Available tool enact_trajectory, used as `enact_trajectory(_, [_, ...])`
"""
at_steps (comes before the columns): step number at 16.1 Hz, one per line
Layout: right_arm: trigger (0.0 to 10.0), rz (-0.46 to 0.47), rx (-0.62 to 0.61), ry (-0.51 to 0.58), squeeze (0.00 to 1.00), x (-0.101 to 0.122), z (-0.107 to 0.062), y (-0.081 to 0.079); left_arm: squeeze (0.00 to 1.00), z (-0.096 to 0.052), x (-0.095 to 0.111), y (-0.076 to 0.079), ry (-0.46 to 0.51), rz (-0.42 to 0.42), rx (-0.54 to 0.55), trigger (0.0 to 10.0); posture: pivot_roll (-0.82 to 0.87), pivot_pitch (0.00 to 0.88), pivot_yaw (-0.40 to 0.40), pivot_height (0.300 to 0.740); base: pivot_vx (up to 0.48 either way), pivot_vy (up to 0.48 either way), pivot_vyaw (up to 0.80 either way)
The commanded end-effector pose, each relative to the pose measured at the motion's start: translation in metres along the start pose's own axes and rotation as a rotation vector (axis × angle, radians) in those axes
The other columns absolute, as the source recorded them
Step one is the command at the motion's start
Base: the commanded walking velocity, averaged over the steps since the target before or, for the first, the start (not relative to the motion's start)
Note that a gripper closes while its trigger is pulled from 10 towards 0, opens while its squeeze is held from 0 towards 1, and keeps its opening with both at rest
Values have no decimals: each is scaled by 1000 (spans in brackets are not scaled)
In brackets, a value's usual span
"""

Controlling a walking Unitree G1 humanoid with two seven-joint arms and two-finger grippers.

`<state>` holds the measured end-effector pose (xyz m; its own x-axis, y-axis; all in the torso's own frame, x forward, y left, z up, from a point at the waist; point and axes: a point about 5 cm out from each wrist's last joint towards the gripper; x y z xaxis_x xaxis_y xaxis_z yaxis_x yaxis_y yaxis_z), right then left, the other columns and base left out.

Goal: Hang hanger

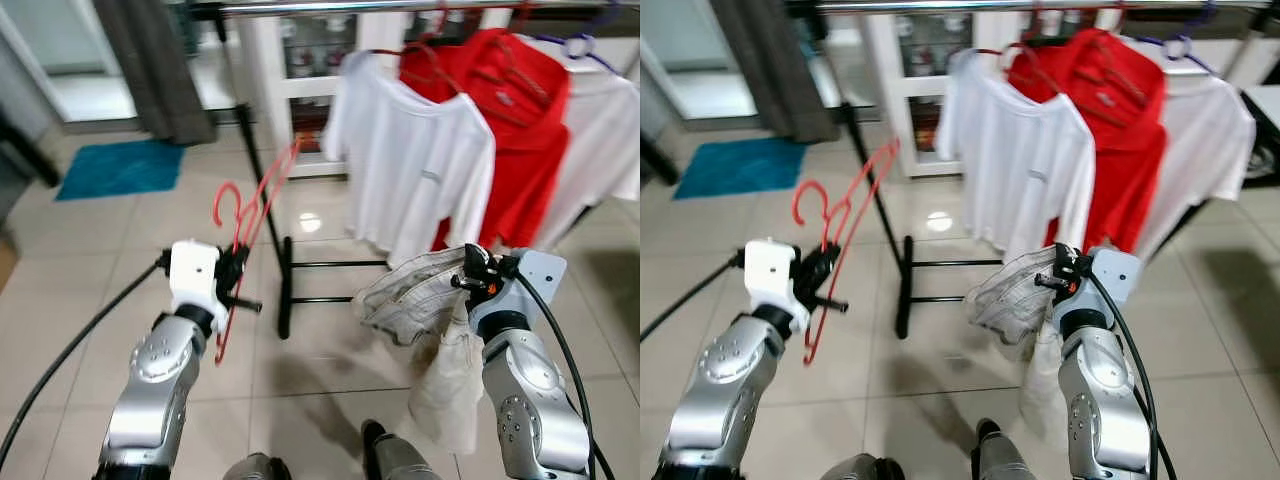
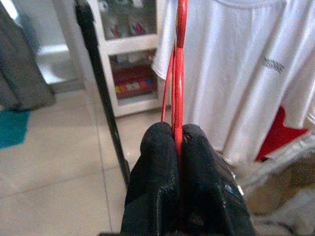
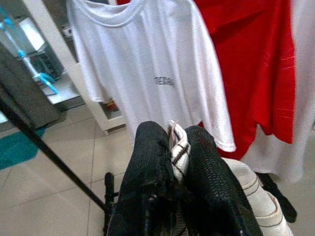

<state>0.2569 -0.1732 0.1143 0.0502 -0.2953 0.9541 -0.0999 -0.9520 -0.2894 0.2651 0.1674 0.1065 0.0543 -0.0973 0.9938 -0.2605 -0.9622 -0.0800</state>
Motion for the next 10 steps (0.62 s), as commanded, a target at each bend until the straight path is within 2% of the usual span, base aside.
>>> enact_trajectory(1, [10000, 7, 39, 43, 0, 6, 2, -7, 0, -2, 5, -1, 10, -28, -6, 10000, -81, 125, 60, 740, 0, 0, -800])
enact_trajectory(2, [10000, 1, 50, 43, 0, 5, 1, -9, 0, -3, 10, 0, 39, -50, -40, 10000, -80, 127, 65, 740, 0, 0, -800])
enact_trajectory(3, [10000, 0, 52, 45, 0, 4, 1, -10, 0, -3, 9, -1, 20, -60, -34, 10000, -79, 127, 65, 740, 0, 0, -800])
enact_trajectory(4, [10000, 0, 49, 47, 0, 4, 1, -9, 0, -3, 6, -1, -12, -68, -25, 10000, -79, 127, 65, 740, 0, 0, -800])
enact_trajectory(5, [10000, -33, 1, 55, 0, 3, 1, -4, 0, -5, -6, -2, -138, -47, -14, 10000, -76, 128, 64, 740, 0, 0, -800])
enact_trajectory(6, [10000, -30, -13, 48, 0, 2, 1, -3, 0, -5, -6, -2, -131, -66, -3, 10000, -76, 130, 64, 740, 0, 0, -800])
enact_trajectory(7, [10000, -11, -13, 37, 0, 1, 1, -2, 0, -3, 4, -5, -14, 3, 59, 10000, -75, 130, 63, 740, 0, 0, -800])
enact_trajectory(9, [10000, -6, -29, 71, 0, 5, 2, -1, 0, 1, 17, -7, 97, 6, 150, 10000, -76, 131, 64, 740, 0, 0, -800])
enact_trajectory(10, [10000, -8, -28, 75, 0, 5, 3, -1, 0, 2, 21, -8, 122, 13, 171, 10000, -77, 130, 66, 740, 0, 0, -800])
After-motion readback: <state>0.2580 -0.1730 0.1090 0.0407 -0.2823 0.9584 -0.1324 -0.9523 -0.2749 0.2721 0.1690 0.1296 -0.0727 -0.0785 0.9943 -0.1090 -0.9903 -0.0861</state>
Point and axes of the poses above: a point about 5 cm out from each wrist's last joint towards the gripper, its own z axis pointing out of the wrist towards the gripper, its own x axis along the axis of the wrist's last joint, y = z × x, and after that the axes turned 4 degrees about z, right-handed
